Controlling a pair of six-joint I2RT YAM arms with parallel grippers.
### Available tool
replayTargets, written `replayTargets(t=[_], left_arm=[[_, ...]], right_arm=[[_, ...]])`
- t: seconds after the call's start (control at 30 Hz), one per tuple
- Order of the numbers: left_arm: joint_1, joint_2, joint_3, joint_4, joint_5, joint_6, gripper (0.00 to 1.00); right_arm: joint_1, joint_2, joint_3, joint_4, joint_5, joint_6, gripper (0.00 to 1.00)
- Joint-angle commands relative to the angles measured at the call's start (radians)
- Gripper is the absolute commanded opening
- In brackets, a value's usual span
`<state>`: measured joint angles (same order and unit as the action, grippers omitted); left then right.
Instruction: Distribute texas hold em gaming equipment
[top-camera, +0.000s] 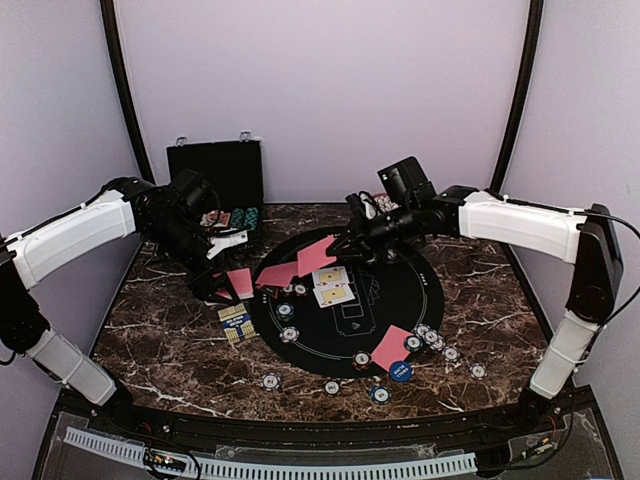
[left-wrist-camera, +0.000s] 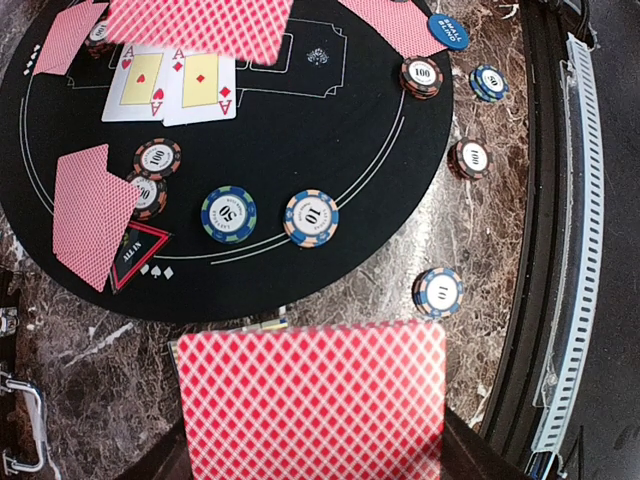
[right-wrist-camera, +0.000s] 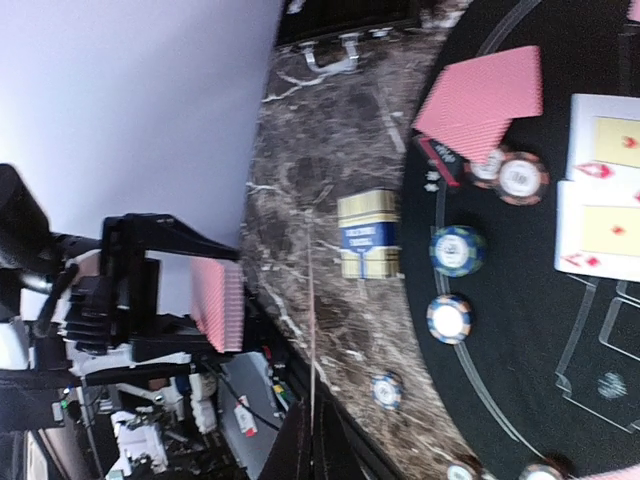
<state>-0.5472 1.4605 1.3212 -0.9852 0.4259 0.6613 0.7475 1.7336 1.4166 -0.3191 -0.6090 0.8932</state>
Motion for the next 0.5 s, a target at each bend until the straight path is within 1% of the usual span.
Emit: replayTargets(t=[0.0, 0.1, 0.17, 0.33, 0.47], left_arm=[[0.003, -0.023, -0.007, 0.001, 0.003, 0.001, 0.0], [0.003, -0.023, -0.004, -0.001, 0.004, 0.001, 0.0], [0.003, -0.023, 0.0, -0.002, 0.005, -0.001, 0.0], [0.003, -0.017, 0.013, -0.01, 0.008, -0.007, 0.0], [0.003, -0.02, 0.014, -0.016, 0.008, -0.006, 0.0]], right_arm=[[-0.02, -0.04, 0.03, -0.429, 0.341, -0.237, 0.0], [-0.016, -0.024, 0.088, -0.623, 0.584, -0.301, 0.0], [-0.001, -0.012, 0.119, -0.7, 0.745, -0.313, 0.0], [0.037, 0.054, 0.168, -0.792, 0.925, -0.313, 0.0], [0.096, 0.177, 0.266, -0.885, 1.099, -0.293, 0.0]])
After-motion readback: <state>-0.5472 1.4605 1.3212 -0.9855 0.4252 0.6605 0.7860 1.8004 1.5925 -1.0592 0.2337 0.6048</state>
